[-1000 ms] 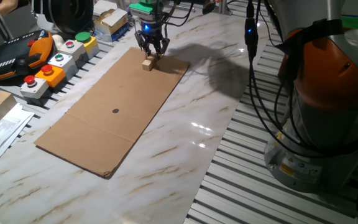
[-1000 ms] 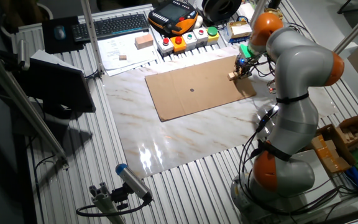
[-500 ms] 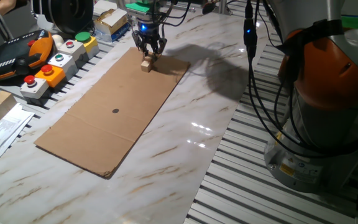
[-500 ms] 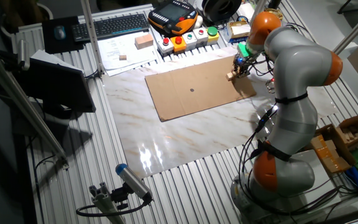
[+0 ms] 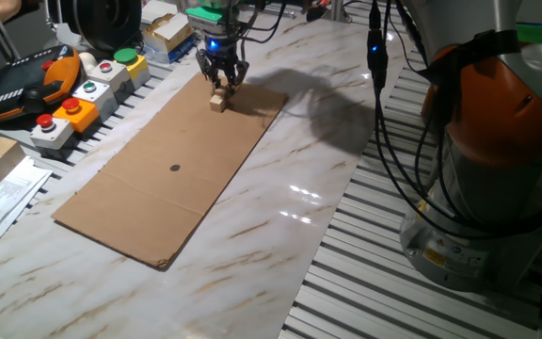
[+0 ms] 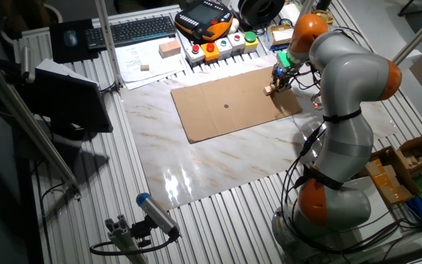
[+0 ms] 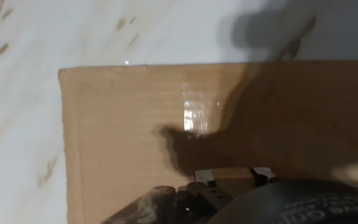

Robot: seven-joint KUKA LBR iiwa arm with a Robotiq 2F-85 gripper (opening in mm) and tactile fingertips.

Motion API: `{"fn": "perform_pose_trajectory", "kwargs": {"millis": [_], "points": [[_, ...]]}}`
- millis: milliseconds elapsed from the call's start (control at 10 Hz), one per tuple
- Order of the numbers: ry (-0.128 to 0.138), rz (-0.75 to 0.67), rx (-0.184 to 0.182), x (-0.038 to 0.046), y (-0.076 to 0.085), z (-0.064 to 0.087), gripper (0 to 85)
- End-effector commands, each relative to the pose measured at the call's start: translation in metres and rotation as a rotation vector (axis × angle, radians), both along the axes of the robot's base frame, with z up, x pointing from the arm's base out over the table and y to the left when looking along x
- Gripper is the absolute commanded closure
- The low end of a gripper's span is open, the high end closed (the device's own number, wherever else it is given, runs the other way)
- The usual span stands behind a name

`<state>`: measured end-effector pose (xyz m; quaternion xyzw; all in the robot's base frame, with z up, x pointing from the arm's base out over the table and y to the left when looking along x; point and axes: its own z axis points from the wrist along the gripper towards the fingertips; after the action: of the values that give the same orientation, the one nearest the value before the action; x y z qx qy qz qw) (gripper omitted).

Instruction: Use the gripper to push the small block from left to right

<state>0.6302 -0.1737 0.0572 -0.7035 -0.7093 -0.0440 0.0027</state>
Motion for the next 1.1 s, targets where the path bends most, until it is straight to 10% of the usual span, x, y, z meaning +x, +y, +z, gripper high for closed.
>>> {"fn": "perform_pose_trajectory", "kwargs": {"millis": [0, 1000], "points": [[0.004, -0.001, 0.003, 0.0003, 0.003, 0.002, 84.0], [0.013, -0.047, 0.002, 0.0012, 0.041, -0.003, 84.0]]}}
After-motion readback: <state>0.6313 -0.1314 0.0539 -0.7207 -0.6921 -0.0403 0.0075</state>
